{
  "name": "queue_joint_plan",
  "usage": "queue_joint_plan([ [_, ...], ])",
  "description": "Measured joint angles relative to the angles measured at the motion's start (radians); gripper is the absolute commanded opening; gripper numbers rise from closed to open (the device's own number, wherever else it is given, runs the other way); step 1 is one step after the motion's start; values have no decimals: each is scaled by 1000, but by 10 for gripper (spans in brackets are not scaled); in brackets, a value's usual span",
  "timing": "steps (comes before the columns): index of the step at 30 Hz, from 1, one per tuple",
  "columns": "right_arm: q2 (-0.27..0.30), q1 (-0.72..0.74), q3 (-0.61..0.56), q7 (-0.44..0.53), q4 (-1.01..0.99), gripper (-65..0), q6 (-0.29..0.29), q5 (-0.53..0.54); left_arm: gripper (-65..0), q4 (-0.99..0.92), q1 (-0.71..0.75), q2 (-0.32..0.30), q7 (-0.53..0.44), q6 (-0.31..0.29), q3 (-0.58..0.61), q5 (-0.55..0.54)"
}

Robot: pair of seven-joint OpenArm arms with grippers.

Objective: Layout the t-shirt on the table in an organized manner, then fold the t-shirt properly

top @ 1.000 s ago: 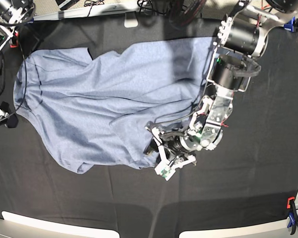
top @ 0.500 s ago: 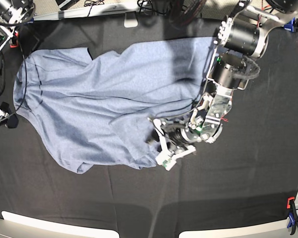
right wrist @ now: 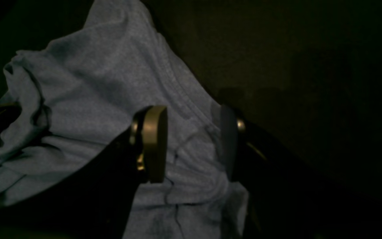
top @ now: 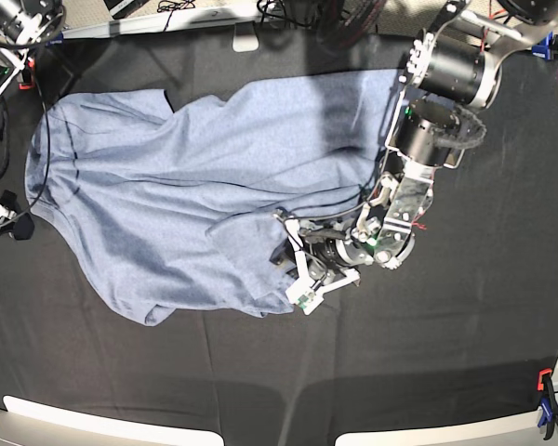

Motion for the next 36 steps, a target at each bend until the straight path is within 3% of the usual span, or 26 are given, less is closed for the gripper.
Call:
queue_joint_plan([
  [4,0,0,0,0,0,-397,0,0,-650,0,-5,0,0,3,0,0],
  [8,0,0,0,0,0,-397,0,0,-650,46,-13,-14,29,197,4,0],
  [11,0,0,0,0,0,-397,0,-3,-650,133,-21,-82,30,312,4,-4],
  [16,0,0,0,0,0,-397,0,0,-650,174,-24,-224,7,437,3,8],
  [23,0,0,0,0,0,-397,0,-3,-650,173,-6,-357,-65,622,5,34],
  [25,0,0,0,0,0,-397,0,-3,-650,173,-9,-385,-79,652,5,34],
  [30,0,0,0,0,0,-397,0,-3,-650,173,1,-414,-68,655,5,107],
  [33,0,0,0,0,0,-397,0,-3,-650,173,12,-415,-67,729,5,139],
  [36,0,0,0,0,0,-397,0,-3,-650,173,14,-416,-68,751,5,145],
])
